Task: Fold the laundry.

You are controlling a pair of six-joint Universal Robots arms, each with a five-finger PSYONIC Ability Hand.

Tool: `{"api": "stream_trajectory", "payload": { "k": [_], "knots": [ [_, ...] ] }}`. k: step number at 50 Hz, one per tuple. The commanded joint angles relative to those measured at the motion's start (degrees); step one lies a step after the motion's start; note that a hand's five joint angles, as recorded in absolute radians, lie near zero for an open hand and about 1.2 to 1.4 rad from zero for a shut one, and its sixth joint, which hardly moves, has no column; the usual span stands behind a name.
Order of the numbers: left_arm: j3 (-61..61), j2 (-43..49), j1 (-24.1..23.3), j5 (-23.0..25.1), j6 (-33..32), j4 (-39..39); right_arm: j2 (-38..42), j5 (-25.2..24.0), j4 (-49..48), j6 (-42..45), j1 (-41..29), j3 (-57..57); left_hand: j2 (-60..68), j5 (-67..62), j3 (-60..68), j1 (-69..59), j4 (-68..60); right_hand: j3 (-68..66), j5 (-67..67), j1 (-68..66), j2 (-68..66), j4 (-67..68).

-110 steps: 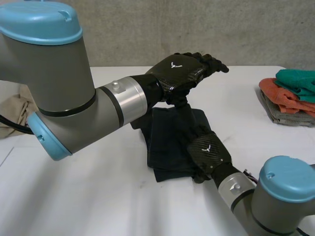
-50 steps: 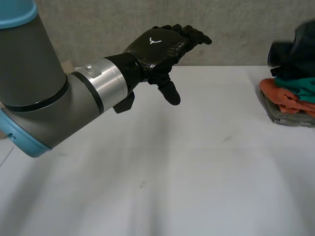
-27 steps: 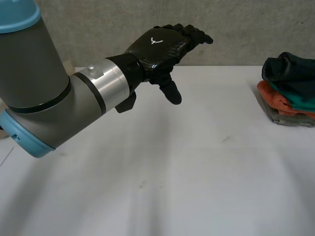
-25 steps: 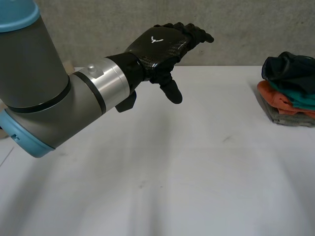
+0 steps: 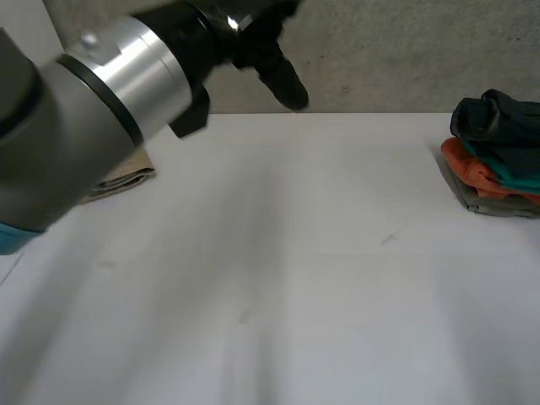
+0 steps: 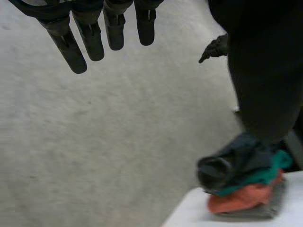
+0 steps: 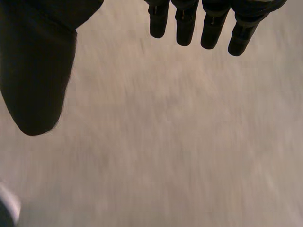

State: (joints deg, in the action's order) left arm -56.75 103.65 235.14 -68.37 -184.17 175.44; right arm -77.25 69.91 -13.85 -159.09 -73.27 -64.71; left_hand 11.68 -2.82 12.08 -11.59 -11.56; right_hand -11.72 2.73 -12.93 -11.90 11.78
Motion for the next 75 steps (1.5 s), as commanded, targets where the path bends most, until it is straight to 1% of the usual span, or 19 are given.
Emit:
{"api": "stream_trajectory", "payload": {
  "k": [1, 5, 8, 13, 20, 31, 35, 41, 43, 45, 49, 53, 57, 61, 64, 66, 72, 73, 75],
  "knots": [
    [-1.51, -2.75, 8.30, -8.69, -2.24, -0.45, -5.63, -6.61, -13.92, -0.26, -19.15, -14.27, 1.90, -0.76, 1.50, -1.99, -2.02, 1.72, -2.73, 2.93, 1.90, -1.78],
    [-5.98, -2.31, 19.62, -14.49, -11.43, -0.98, -5.46, -8.83, -10.34, 0.18, -26.55, -19.99, 0.39, 0.75, -0.01, -0.48, -0.51, 1.72, -2.73, 2.93, 1.90, -1.78],
    [-8.10, -0.65, 23.78, -15.65, -17.96, -0.71, -4.23, -8.39, -3.85, 2.02, -30.33, -22.72, -0.28, 1.43, -0.69, 0.20, 0.17, 1.72, -2.73, 2.93, 1.90, -1.78],
    [-7.85, 11.71, 30.98, -15.56, -30.08, 4.27, 1.13, -6.72, 5.76, 7.91, -33.25, -24.67, -0.29, 1.43, -0.69, 0.20, 0.17, 1.72, -2.73, 2.93, 1.90, -1.78],
    [-1.89, 28.33, 38.63, -12.24, -35.02, 14.21, 4.04, -1.81, 8.59, 14.95, -34.57, -28.70, -0.29, 1.43, -0.69, 0.20, 0.17, 1.72, -2.73, 2.93, 1.90, -1.78],
    [12.52, 48.38, 42.68, -0.54, -35.38, 17.74, 4.21, -1.27, 3.49, 14.95, -33.60, -35.74, 1.06, 0.09, 0.66, -1.15, -1.17, 1.72, -2.73, 2.93, 1.90, -1.78],
    [16.66, 51.99, 42.77, 1.57, -35.12, 17.74, 4.30, -1.18, 2.17, 14.95, -33.60, -37.15, 2.57, -1.42, 2.16, -2.65, -2.68, 1.72, -2.73, 2.93, 1.90, -1.78],
    [20.63, 55.52, 42.77, 2.37, -34.77, 17.74, 4.39, -1.10, 1.81, 14.95, -33.60, -37.50, 16.68, -15.53, 16.27, -16.76, -16.79, 1.72, -2.73, 2.93, 1.90, -1.78],
    [21.68, 56.14, 42.77, 2.63, -34.24, 17.74, 4.47, -1.01, 1.64, 15.04, -33.52, -37.50, 44.33, -43.19, 43.93, -44.42, -44.45, 1.72, -2.73, 2.93, 1.90, -1.78],
    [21.60, 56.05, 42.42, 2.28, -33.71, 17.83, 4.56, -1.01, 1.55, 15.04, -33.43, -37.50, 67.91, -66.77, 67.51, -68.00, -68.03, 1.72, -2.73, 2.93, 1.90, -1.78],
    [18.88, 53.34, 40.41, -0.43, -32.84, 18.88, 4.56, -0.92, 1.37, 15.04, -32.73, -37.59, 68.32, -67.18, 67.92, -68.41, -68.44, 1.72, -2.73, 2.93, 1.90, -1.78],
    [11.42, 41.75, 37.42, -5.97, -28.71, 22.13, 4.47, -0.92, 1.02, 14.95, -31.94, -37.59, 68.32, -67.18, 67.92, -68.41, -68.44, 1.72, -2.73, 2.93, 1.90, -1.78],
    [2.19, 30.50, 34.43, -6.68, -20.81, 27.67, 4.47, -0.92, 0.67, 14.95, -31.41, -37.59, 68.32, -67.18, 67.92, -68.41, -68.44, 1.72, -2.73, 2.93, 1.90, -1.78],
    [-6.68, 17.07, 26.98, -6.86, -10.10, 29.43, 4.30, -0.66, 0.67, 14.78, -31.06, -37.50, 68.32, -67.18, 67.92, -68.41, -68.44, 1.72, -2.73, 2.93, 1.90, -1.78],
    [-9.86, 12.65, 23.36, -6.86, -6.04, 28.91, 3.86, 0.04, 0.67, 14.77, -30.88, -37.42, 68.32, -67.18, 67.92, -68.41, -68.44, 1.72, -2.73, 2.93, 1.90, -1.78],
    [-13.20, 9.22, 18.62, -6.77, -2.70, 27.68, 3.51, 1.19, 0.67, 14.60, -30.88, -37.15, 68.32, -67.18, 67.92, -68.41, -68.44, 1.72, -2.73, 2.93, 1.90, -1.78],
    [-15.49, 9.73, 6.05, -7.48, 0.04, 25.83, 1.93, 4.35, 0.67, 11.62, -29.74, -36.71, 68.32, -67.18, 67.92, -68.41, -68.44, 1.72, -2.73, 2.93, 1.90, -1.78],
    [-15.23, 12.17, 2.29, -7.48, -0.05, 25.74, 1.84, 4.88, 0.67, 10.48, -29.21, -36.45, 68.32, -67.18, 67.92, -68.41, -68.44, 1.72, -2.73, 2.93, 1.90, -1.78],
    [-14.36, 16.13, -1.33, -7.56, -0.22, 25.74, 1.84, 5.32, 0.67, 9.42, -28.77, -36.27, 68.32, -67.18, 67.92, -68.41, -68.44, 1.72, -2.73, 2.93, 1.90, -1.78]
  ]
}}
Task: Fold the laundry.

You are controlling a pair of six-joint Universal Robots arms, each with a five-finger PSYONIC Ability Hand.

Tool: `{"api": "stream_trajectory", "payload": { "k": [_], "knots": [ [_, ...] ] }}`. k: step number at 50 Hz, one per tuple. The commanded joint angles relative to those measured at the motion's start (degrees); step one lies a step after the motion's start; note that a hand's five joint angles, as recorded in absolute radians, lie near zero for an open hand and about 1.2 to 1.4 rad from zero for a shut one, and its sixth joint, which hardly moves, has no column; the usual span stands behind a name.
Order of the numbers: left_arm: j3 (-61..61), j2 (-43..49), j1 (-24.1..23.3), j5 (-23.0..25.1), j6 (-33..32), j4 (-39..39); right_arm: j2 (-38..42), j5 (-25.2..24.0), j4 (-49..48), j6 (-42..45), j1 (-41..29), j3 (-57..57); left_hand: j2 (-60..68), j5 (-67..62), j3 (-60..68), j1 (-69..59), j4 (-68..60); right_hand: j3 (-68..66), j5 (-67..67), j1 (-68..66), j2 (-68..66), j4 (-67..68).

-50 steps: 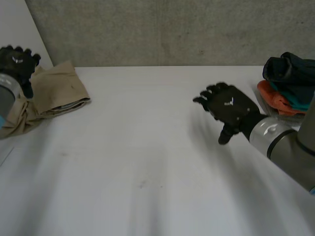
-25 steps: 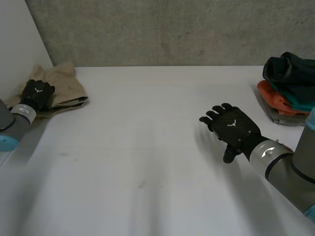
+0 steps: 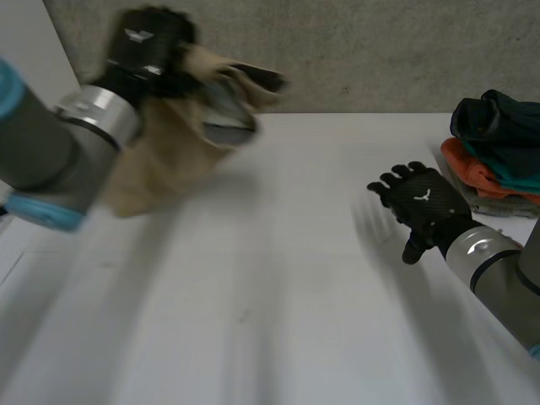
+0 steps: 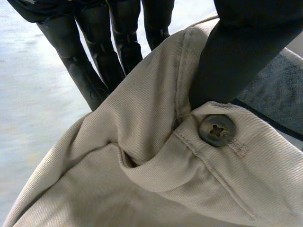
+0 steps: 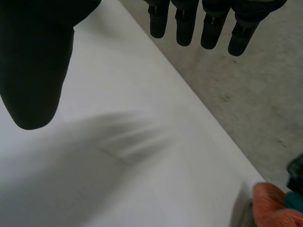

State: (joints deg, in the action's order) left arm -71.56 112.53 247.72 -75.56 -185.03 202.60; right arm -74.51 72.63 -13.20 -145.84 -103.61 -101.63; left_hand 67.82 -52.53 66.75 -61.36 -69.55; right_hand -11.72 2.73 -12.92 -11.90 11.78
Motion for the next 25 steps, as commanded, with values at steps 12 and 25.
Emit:
{"api": "stream_trajectory", "payload": {
  "k": [12, 25],
  "knots": [
    [9.86, 20.37, -23.69, -5.29, -5.69, -6.34, -0.90, 6.55, 0.28, -7.43, 7.19, 3.19, -53.74, 48.44, -52.67, 47.27, 55.46, 1.72, -2.73, 2.92, 1.90, -1.78],
    [-0.58, 4.46, -10.44, -7.14, -8.68, -7.31, -9.42, 7.70, 13.08, -9.46, 7.55, 6.88, -53.91, 48.61, -52.84, 47.44, 55.63, 1.72, -2.73, 2.92, 1.90, -1.78]
  ]
}}
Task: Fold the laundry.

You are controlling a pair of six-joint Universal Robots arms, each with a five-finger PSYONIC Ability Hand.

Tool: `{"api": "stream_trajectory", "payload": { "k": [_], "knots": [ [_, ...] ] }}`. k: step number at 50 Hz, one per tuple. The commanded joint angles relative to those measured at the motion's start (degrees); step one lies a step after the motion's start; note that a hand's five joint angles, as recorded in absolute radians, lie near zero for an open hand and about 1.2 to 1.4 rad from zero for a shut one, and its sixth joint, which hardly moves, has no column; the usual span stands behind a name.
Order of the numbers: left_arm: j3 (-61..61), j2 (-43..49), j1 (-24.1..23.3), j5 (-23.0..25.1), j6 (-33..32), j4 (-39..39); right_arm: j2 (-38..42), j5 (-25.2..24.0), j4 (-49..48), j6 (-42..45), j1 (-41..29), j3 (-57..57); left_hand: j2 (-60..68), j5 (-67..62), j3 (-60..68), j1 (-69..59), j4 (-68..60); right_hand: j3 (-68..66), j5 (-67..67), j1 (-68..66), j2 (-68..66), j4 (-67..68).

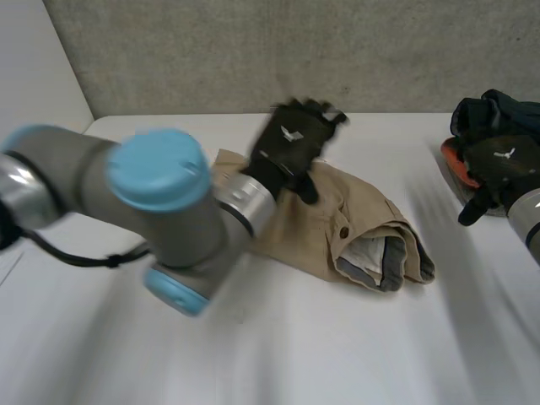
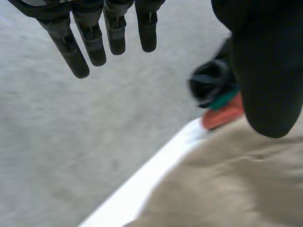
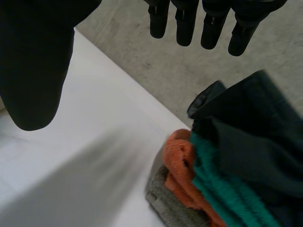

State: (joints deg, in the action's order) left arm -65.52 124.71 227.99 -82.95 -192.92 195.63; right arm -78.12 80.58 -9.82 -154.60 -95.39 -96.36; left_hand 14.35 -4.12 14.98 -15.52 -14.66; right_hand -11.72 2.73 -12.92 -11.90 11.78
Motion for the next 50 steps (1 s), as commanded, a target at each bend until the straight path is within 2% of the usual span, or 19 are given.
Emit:
{"api": "stream_trajectory", "payload": {
  "k": [1, 6, 9, 12, 15, 21, 23, 26, 27, 28, 29, 30, 31, 34, 37, 39, 42, 47, 50],
  "knots": [
    [-6.98, -7.64, 10.36, 0.25, -0.96, -0.43, -6.25, -0.25, 11.04, -0.96, -0.94, 1.70, -0.27, 0.03, -0.90, 1.44, 0.58, 1.72, -2.73, 2.92, 1.90, -1.78],
    [-6.55, -3.88, 16.07, 0.68, -5.08, -2.62, -9.50, -2.09, 16.41, -4.12, -5.50, 1.17, -0.10, -0.14, -0.73, 1.27, 0.41, 1.72, -2.73, 2.92, 1.90, -1.78],
    [-3.74, 1.31, 19.33, 1.74, -10.70, -3.59, -11.35, -4.73, 15.89, -4.30, -9.10, -0.50, -0.43, 0.20, -1.06, 1.60, 0.74, 1.72, -2.73, 2.92, 1.90, -1.78],
    [0.21, 6.67, 20.56, 3.32, -16.16, -3.59, -10.39, -6.84, 12.47, -2.99, -11.39, -2.52, -0.77, 0.53, -1.40, 1.94, 1.08, 1.72, -2.73, 2.92, 1.90, -1.78],
    [4.60, 12.29, 20.83, 6.12, -18.98, -3.41, -6.35, -6.93, 7.20, -0.97, -13.50, -3.66, -0.77, 0.54, -1.40, 1.94, 1.08, 1.72, -2.73, 2.92, 1.90, -1.78],
    [11.73, 20.30, 20.39, 10.79, -19.07, -3.06, 3.05, -5.44, -2.56, 4.22, -18.60, -3.58, 2.25, -2.48, 1.62, -1.08, -1.94, 1.72, -2.73, 2.92, 1.90, -1.78],
    [12.78, 21.62, 20.13, 10.88, -19.07, -3.41, 4.20, -5.00, -4.14, 5.45, -18.78, -3.58, 9.11, -9.35, 8.48, -7.94, -8.80, 1.72, -2.73, 2.92, 1.90, -1.78],
    [13.05, 22.41, 19.34, 10.71, -19.16, -3.59, 6.40, -4.38, -6.52, 7.12, -18.69, -3.31, 42.18, -42.42, 41.55, -41.01, -41.87, -11.76, 10.76, -10.57, -11.59, 11.71],
    [13.05, 22.33, 19.07, 10.53, -19.24, -3.59, 7.10, -4.38, -7.05, 7.38, -18.69, -3.14, 53.95, -54.18, 53.32, -52.78, -53.64, -19.31, 18.31, -18.11, -19.14, 19.26],
    [12.70, 22.24, 18.64, 9.83, -19.33, -3.59, 7.98, -4.29, -8.01, 7.65, -18.43, -2.61, 65.54, -65.77, 64.90, -64.36, -65.22, -40.37, 39.36, -39.17, -40.19, 40.31],
    [12.53, 21.98, 18.37, 9.13, -19.24, -3.42, 8.07, -4.38, -8.37, 7.65, -18.34, -2.26, 65.65, -65.88, 65.02, -64.48, -65.34, -53.24, 52.23, -52.04, -53.06, 53.18],
    [12.18, 21.54, 18.19, 8.08, -19.16, -3.33, 8.16, -4.47, -8.46, 7.65, -18.25, -1.91, 65.65, -65.88, 65.02, -64.48, -65.34, -64.85, 63.85, -63.66, -64.68, 64.80],
    [11.83, 20.75, 18.11, 6.85, -19.16, -3.50, 8.16, -4.73, -8.63, 7.22, -18.08, -1.30, 65.65, -65.88, 65.02, -64.48, -65.34, -68.24, 67.24, -67.04, -68.07, 68.19],
    [8.84, 12.51, 18.02, 0.79, -18.98, -3.85, 6.94, -4.21, -8.81, 6.60, -17.90, -0.33, 65.65, -65.88, 65.02, -64.48, -65.34, -68.28, 67.27, -67.08, -68.10, 68.22],
    [2.70, 3.02, 17.84, -3.26, -18.54, -4.03, 0.10, -3.68, -7.32, 6.51, -17.81, 1.52, 65.65, -65.88, 65.02, -64.48, -65.34, -68.28, 67.27, -67.08, -68.10, 68.22],
    [-1.25, -3.47, 17.58, -3.80, -18.19, -4.20, -5.60, -2.98, -4.00, 5.81, -16.16, 2.92, 65.65, -65.88, 65.02, -64.48, -65.34, -68.28, 67.27, -67.08, -68.10, 68.22],
    [-6.27, -12.45, 16.88, -3.89, -16.79, -5.34, -9.06, -2.19, -0.12, 3.01, -13.43, 5.82, 65.65, -65.88, 65.02, -64.48, -65.34, -68.28, 67.27, -67.08, -68.10, 68.22],
    [-12.69, -25.72, 16.08, -3.89, -12.40, -8.94, -9.68, -2.62, 12.26, -7.10, -8.77, 16.80, 65.65, -65.88, 65.02, -64.48, -65.34, -68.28, 67.27, -67.08, -68.10, 68.22],
    [-14.28, -28.47, 16.08, -3.80, -11.16, -10.70, -7.94, -3.67, 17.27, -9.13, -5.96, 20.93, 65.65, -65.88, 65.02, -64.48, -65.34, -68.28, 67.27, -67.08, -68.10, 68.22]
  ]
}}
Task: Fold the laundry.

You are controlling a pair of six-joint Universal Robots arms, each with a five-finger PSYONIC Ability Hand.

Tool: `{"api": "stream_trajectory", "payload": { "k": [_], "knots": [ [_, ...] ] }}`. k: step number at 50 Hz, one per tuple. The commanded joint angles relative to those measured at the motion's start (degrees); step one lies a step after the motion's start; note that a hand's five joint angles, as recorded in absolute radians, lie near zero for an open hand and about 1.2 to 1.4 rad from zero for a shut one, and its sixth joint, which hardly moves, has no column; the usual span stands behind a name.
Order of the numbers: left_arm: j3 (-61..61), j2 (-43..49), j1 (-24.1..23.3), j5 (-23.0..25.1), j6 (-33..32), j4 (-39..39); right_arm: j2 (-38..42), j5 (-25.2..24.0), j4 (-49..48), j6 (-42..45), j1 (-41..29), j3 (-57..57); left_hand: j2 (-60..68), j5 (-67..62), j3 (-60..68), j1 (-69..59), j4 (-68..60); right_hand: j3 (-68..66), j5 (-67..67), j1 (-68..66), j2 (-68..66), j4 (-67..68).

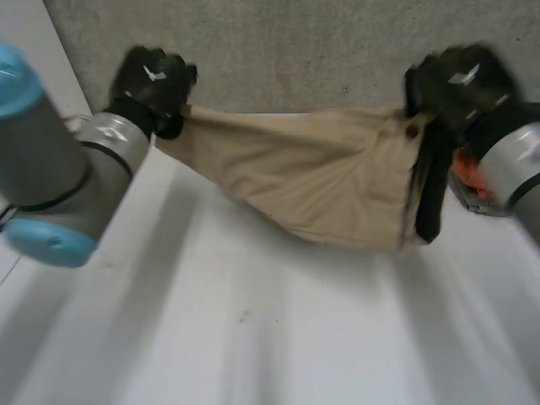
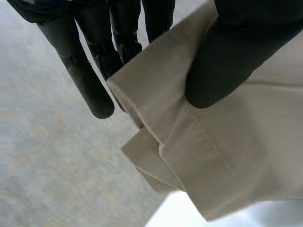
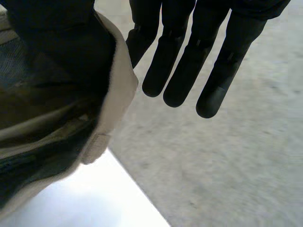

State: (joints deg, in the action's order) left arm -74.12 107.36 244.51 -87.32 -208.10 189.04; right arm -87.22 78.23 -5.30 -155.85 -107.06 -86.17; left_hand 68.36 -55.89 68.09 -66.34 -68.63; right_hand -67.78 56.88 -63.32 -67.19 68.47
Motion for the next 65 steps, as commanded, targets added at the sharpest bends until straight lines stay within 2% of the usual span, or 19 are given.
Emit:
{"api": "stream_trajectory", "payload": {
  "k": [1, 7, 11, 17, 18, 19, 20, 21, 22, 26, 30, 37, 42, 47, 51, 57, 61, 62, 65],
  "knots": [
    [-5.95, -10.95, -0.43, 0.57, 4.10, -4.47, 2.74, -1.59, 13.46, -8.15, 6.24, 11.45, 11.64, -14.11, 11.91, -13.66, -11.37, -12.22, 13.12, -16.68, -12.81, 11.53],
    [-5.95, -3.32, -0.43, 0.13, 3.93, -4.56, 15.48, -2.56, 13.30, -8.24, 7.04, 15.32, 11.64, -14.11, 11.91, -13.66, -11.37, -12.22, 13.12, -16.68, -12.81, 11.53],
    [-1.57, 7.05, -0.26, 0.04, 3.84, -4.47, 25.76, -1.94, 11.19, -8.59, 6.77, 18.57, 11.64, -14.11, 11.91, -13.66, -11.37, -12.22, 13.12, -16.68, -12.81, 11.53],
    [9.68, 21.12, -1.05, 0.65, 4.54, -4.38, 36.23, 2.98, 3.20, -8.24, 6.25, 22.89, 11.64, -14.11, 11.91, -13.66, -11.37, -12.22, 13.12, -16.68, -12.81, 11.53],
    [11.00, 22.44, -1.31, 0.66, 4.63, -4.38, 36.85, 3.50, 1.88, -8.15, 6.16, 22.89, 3.51, -5.97, 3.78, -5.52, -3.24, -11.78, 12.68, -16.24, -12.37, 11.09],
    [11.97, 23.50, -1.57, 0.74, 4.63, -4.38, 37.72, 4.47, -0.74, -8.24, 5.90, 22.97, -10.23, 7.76, -9.96, 8.22, 10.50, 17.70, -16.80, 13.24, 17.11, -18.39],
    [13.29, 24.81, -2.19, 0.83, 4.37, -4.38, 37.91, 4.91, -1.64, -8.24, 5.46, 22.98, -43.01, 40.54, -42.74, 40.99, 43.28, 37.48, -36.58, 33.02, 36.89, -38.16],
    [13.65, 25.00, -2.54, 0.74, 4.02, -4.38, 37.73, 5.18, -2.34, -8.32, 5.19, 22.98, -54.49, 52.03, -54.22, 52.48, 54.76, 54.50, -53.60, 50.04, 53.91, -55.18],
    [13.74, 25.00, -2.80, 0.66, 4.02, -4.38, 37.47, 5.35, -2.79, -8.24, 4.76, 22.80, -58.10, 55.64, -57.83, 56.09, 58.37, 57.78, -56.88, 53.32, 57.19, -58.47],
    [11.99, 23.08, -3.51, 0.04, 4.02, -3.94, 32.83, 5.00, -2.09, -7.80, 4.22, 20.08, -57.80, 55.34, -57.53, 55.79, 58.07, 57.78, -56.88, 53.32, 57.19, -58.47],
    [4.53, 14.65, -2.90, 0.22, 3.84, -3.85, 23.86, 4.30, 0.02, -6.66, 4.49, 14.29, -55.29, 52.82, -55.02, 53.28, 55.56, 57.78, -56.88, 53.32, 57.19, -58.47],
    [-10.42, 4.88, -1.49, 0.74, 3.75, -1.93, 14.09, 1.05, 7.22, 3.00, 4.58, 3.74, -44.54, 42.07, -44.27, 42.53, 44.81, 53.18, -52.27, 48.72, 52.59, -53.86],
    [-15.61, 4.00, -0.09, 1.27, 3.75, 3.52, 14.00, -1.32, 9.78, 6.88, 4.49, -1.45, -40.65, 38.18, -40.38, 38.64, 40.92, 50.13, -49.23, 45.67, 49.54, -50.81],
    [-13.35, 9.42, 1.58, 6.61, 3.67, 9.23, 18.65, -2.29, 7.15, 6.88, 4.23, -2.43, -34.61, 32.14, -34.34, 32.59, 34.88, 48.62, -47.72, 44.16, 48.03, -49.30],
    [-7.55, 15.40, 3.43, 10.92, 3.75, 8.72, 24.01, -2.38, 2.93, 7.58, 3.87, -1.37, -33.75, 31.28, -33.48, 31.74, 34.02, 43.25, -42.34, 38.79, 42.65, -43.93],
    [0.89, 23.50, 3.78, 12.17, 3.67, 4.85, 29.99, -2.47, -1.82, 7.67, 3.87, 0.73, -34.76, 32.29, -34.49, 32.75, 35.03, 33.16, -32.25, 28.70, 32.57, -33.84],
    [5.65, 27.72, 3.78, 12.35, 3.58, 1.60, 32.81, -2.38, -2.88, 7.67, 3.70, 2.49, -34.76, 32.29, -34.49, 32.75, 35.03, 20.56, -19.66, 16.10, 19.97, -21.25],
    [7.05, 28.77, 3.78, 12.43, 3.58, 0.72, 33.07, -2.38, -3.23, 7.67, 3.52, 3.11, -34.43, 31.96, -34.16, 32.41, 34.70, 7.87, -6.96, 3.41, 7.28, -8.55],
    [8.46, 29.83, 3.78, 12.52, 3.67, 0.01, 33.08, -2.47, -4.19, 7.58, 3.00, 3.55, -34.42, 31.96, -34.15, 32.41, 34.69, -12.15, 13.06, -16.61, -12.75, 11.47]
  ]
}}
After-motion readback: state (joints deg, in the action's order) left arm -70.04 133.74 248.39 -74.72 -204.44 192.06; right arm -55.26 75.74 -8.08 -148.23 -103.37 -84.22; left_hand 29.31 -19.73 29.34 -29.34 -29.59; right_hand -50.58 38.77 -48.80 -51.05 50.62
